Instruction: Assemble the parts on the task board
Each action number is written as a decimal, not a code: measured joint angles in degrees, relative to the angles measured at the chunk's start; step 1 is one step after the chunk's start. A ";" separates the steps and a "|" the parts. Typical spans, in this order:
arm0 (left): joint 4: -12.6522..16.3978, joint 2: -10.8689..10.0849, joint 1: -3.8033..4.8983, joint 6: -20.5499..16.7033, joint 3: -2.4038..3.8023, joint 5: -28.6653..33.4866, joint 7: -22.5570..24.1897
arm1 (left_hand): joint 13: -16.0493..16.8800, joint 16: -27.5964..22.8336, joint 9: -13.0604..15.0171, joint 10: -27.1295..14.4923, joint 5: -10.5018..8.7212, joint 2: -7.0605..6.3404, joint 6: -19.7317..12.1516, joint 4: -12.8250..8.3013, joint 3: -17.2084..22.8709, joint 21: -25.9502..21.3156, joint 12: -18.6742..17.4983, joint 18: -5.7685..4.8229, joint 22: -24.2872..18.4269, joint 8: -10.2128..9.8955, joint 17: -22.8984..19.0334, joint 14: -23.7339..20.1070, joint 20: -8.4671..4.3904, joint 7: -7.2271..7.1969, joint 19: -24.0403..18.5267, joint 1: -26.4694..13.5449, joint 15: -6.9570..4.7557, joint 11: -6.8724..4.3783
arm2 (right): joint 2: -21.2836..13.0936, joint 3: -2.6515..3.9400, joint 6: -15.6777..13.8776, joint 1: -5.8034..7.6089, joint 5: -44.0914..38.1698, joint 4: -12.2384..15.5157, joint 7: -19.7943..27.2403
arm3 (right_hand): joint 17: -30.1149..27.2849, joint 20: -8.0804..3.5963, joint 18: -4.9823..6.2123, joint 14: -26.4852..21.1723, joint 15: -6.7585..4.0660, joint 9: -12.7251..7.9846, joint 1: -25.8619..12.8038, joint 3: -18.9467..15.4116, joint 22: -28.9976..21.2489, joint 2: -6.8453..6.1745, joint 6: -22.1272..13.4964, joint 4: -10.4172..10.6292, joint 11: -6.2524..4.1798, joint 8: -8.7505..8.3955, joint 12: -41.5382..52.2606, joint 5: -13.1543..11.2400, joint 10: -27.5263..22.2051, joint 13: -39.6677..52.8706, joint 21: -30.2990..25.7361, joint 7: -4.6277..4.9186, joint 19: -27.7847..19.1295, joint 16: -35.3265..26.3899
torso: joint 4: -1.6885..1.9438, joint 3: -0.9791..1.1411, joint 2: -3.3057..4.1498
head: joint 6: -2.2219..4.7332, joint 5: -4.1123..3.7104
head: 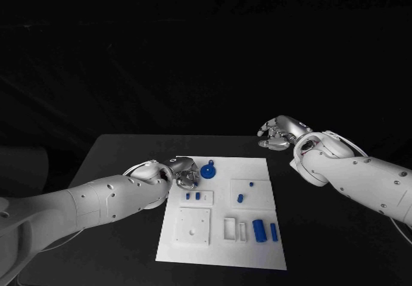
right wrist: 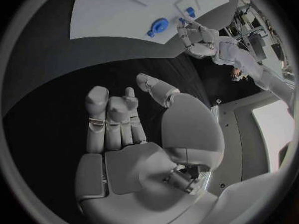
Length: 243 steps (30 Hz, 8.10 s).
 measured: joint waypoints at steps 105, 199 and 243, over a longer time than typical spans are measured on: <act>15.33 -12.15 4.10 -3.23 2.28 71.34 17.51 | -2.96 -33.96 -1.38 -9.15 -0.66 -1.51 -11.50 1.27 -3.08 -22.06 -1.76 0.47 -8.54 -0.88 -16.22 -16.63 8.28 4.45 -18.32 -7.69 9.73 5.21 | 1.57 -4.86 4.55 -8.34 -19.52 -1.29 6.31 | -2.66 1.41 -0.52 -2.01 4.69 0.33 3.17 1.64 0.00 0.45 -0.96 -3.75 4.82 0.63 -51.09 -7.38 -0.48 -42.44 -4.72 2.91 -2.06 -2.56 | 0.08 -0.10 0.07 | 1.52 -2.93; 14.47 -12.27 4.29 -2.71 2.28 72.07 17.31 | -3.09 -35.32 -1.42 -9.34 -0.66 -0.83 -12.01 1.15 -2.96 -22.51 -1.76 -0.44 -8.48 -0.88 -15.73 -16.16 8.29 4.75 -18.31 -7.46 10.20 5.40 | 1.67 -4.48 -1.26 -8.28 -30.68 1.58 -0.94 | -3.31 0.01 -1.50 0.29 1.70 0.90 5.19 11.64 0.00 0.35 7.01 -0.24 0.79 4.22 -51.42 -12.44 9.22 -42.68 -4.54 -0.99 0.61 -1.66 | -0.06 0.02 -0.03 | 0.62 -2.58; 11.07 -9.65 4.35 -3.91 2.28 72.62 17.72 | -3.08 -35.76 -1.43 -9.34 -0.66 -0.83 -12.01 1.15 -2.96 -22.72 -1.76 -0.48 -8.40 -0.65 -15.46 -15.95 8.29 4.75 -18.31 -7.46 9.99 5.40 | 11.76 -10.33 -0.48 -11.75 -31.50 9.30 0.39 | -3.30 0.03 -1.51 0.31 1.71 0.93 5.36 11.94 0.04 0.52 7.18 0.07 0.79 4.21 -51.77 -12.49 9.23 -42.57 -4.54 -0.82 0.53 -1.66 | -0.02 -0.24 -0.19 | -1.60 9.54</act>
